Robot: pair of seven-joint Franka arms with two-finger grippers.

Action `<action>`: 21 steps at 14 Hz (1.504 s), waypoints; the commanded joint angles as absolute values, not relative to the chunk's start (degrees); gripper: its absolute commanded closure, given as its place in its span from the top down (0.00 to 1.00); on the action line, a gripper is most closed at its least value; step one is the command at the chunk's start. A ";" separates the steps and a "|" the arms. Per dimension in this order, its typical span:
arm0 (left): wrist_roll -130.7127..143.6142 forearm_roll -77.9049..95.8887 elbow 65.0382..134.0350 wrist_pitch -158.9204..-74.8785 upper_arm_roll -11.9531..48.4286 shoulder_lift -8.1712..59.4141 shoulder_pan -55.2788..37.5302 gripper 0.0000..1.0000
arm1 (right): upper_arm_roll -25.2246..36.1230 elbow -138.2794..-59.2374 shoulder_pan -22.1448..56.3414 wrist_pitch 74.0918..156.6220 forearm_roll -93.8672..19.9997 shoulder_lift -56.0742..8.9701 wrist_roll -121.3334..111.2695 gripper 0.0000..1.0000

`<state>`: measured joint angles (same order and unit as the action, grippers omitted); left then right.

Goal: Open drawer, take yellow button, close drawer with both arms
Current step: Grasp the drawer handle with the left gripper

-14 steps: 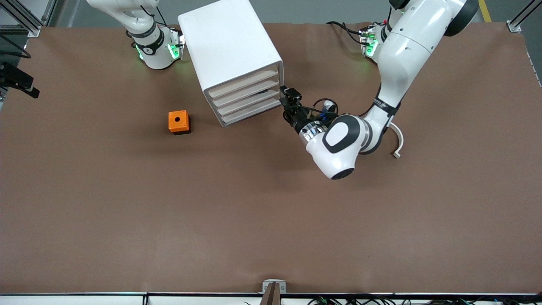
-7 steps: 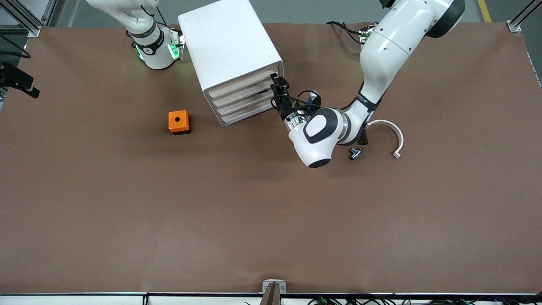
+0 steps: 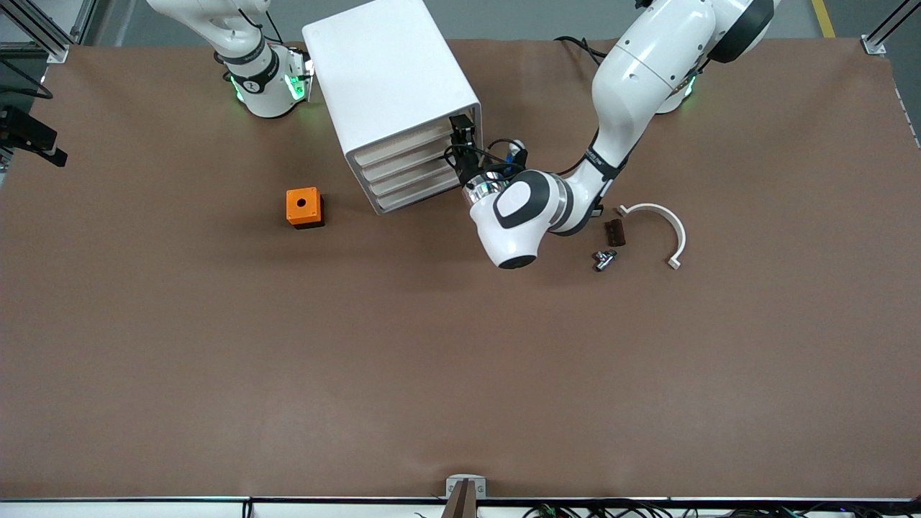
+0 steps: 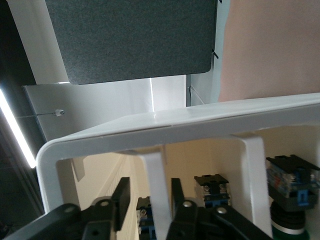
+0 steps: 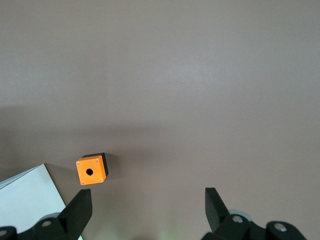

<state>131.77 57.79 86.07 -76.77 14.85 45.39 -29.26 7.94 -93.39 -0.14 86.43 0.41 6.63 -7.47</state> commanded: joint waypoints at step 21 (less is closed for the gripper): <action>133.68 59.59 84.64 -76.55 14.15 46.85 -24.44 0.11 | 8.09 -90.88 -0.88 88.50 1.58 0.18 -7.47 1.00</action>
<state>132.85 58.42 85.97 -77.09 14.25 46.55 -26.26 8.28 -92.53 -0.36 88.08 0.45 1.86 -7.46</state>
